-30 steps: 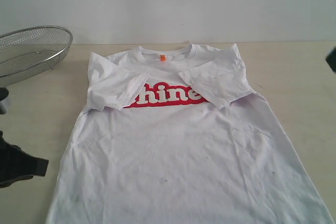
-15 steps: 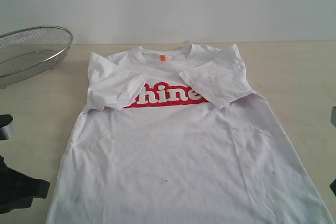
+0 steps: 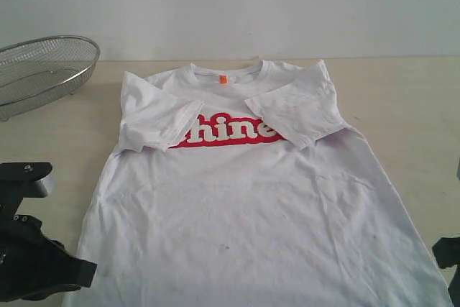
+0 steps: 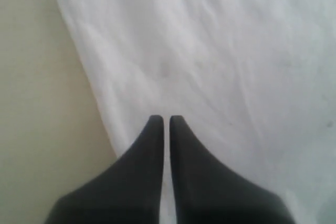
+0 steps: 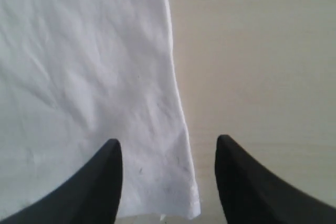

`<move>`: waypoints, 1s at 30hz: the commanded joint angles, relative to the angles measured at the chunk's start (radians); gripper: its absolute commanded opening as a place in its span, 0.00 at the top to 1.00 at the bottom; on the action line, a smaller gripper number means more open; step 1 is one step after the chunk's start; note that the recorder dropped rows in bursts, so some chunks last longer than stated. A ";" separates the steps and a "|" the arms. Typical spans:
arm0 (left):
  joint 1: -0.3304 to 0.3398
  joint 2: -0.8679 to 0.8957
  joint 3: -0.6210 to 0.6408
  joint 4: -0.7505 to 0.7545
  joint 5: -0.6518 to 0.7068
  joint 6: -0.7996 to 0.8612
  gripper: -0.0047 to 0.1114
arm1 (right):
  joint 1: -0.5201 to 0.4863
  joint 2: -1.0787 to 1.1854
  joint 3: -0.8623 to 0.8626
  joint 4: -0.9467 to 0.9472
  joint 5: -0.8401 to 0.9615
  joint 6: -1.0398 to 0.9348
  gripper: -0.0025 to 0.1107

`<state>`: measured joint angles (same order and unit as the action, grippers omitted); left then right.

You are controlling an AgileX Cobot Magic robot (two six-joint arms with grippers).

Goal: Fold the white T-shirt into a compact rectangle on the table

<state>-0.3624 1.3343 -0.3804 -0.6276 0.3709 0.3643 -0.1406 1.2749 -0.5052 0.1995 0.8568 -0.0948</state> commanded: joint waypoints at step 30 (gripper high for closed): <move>-0.009 0.001 -0.048 -0.149 -0.058 0.176 0.92 | -0.008 0.468 0.002 0.473 -0.166 -0.479 0.98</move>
<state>-0.3665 1.3347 -0.4240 -0.7652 0.3253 0.5346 -0.1488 1.7284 -0.5108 0.6625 0.8417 -0.4764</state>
